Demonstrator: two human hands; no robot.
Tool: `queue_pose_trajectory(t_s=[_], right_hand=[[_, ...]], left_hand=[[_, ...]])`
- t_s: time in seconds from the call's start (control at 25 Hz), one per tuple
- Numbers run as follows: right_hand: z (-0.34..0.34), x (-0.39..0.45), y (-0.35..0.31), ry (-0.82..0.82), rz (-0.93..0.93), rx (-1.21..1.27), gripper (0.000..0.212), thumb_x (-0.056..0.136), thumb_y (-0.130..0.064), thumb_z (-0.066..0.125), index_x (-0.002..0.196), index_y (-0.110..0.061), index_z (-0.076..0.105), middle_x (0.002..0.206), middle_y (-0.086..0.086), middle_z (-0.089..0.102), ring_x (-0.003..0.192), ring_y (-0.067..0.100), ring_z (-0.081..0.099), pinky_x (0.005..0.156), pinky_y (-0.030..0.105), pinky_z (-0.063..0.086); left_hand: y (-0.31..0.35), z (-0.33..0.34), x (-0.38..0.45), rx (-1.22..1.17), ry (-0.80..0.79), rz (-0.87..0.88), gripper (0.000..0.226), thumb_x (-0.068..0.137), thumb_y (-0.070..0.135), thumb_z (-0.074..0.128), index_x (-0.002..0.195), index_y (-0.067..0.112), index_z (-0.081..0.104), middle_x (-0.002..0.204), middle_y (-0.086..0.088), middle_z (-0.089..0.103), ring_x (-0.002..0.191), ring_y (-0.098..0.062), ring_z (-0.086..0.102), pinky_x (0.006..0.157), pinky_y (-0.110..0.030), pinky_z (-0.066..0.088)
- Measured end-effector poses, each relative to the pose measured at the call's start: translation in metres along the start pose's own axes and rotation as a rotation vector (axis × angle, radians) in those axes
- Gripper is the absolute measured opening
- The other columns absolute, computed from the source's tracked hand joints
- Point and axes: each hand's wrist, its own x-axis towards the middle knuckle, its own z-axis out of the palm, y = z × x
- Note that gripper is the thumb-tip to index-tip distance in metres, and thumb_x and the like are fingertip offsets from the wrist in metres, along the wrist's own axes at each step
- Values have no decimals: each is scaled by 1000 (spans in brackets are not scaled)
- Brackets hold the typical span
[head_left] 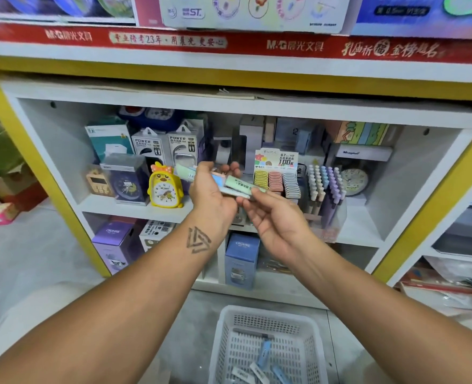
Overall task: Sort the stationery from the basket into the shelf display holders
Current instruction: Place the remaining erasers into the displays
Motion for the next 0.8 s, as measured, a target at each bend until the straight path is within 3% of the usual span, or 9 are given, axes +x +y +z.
queue_pose_trajectory(t_s=[0.08, 0.24, 0.36, 0.48, 0.64, 0.8], right_hand=[[1, 0, 4, -46, 30, -107, 22, 92, -2, 65, 113, 5, 67, 94, 27, 74, 72, 26, 75, 61, 24, 61], [8, 5, 1, -169, 33, -475, 22, 93, -15, 69, 114, -12, 75, 70, 15, 69, 50, 18, 61, 46, 22, 50], [20, 23, -15, -155, -80, -588, 16, 94, -15, 67, 103, -7, 76, 81, 10, 72, 67, 16, 62, 57, 25, 51], [27, 49, -37, -69, -96, -488, 14, 102, -9, 52, 105, 3, 61, 99, 22, 73, 93, 31, 74, 74, 38, 62], [28, 71, -34, -148, -158, -860, 8, 102, -12, 57, 101, -5, 61, 84, 17, 74, 77, 27, 74, 61, 34, 60], [26, 95, -24, -103, -233, -1044, 4, 91, -17, 73, 87, -17, 72, 86, -2, 78, 84, 9, 72, 70, 22, 54]], left_hand=[[8, -6, 8, 32, 50, 1, 11, 85, 12, 53, 76, 10, 48, 58, -5, 50, 47, -19, 50, 52, -26, 46], [35, -16, 26, 71, 86, 19, 13, 86, 10, 48, 75, 12, 41, 56, -3, 43, 39, -15, 40, 44, -23, 30], [56, -24, 42, 139, 148, 53, 8, 87, 8, 47, 84, 12, 40, 54, -4, 46, 35, -13, 39, 38, -20, 25], [69, -26, 54, 352, 142, 39, 8, 85, 6, 47, 82, 11, 42, 47, -3, 45, 32, -12, 33, 33, -16, 20], [77, -20, 57, 727, -22, -71, 15, 82, 5, 48, 72, 14, 41, 53, -3, 42, 33, -11, 29, 34, -15, 18], [77, -23, 64, 909, -107, -135, 13, 81, 6, 51, 74, 13, 44, 58, -4, 43, 34, -11, 29, 34, -15, 18]])
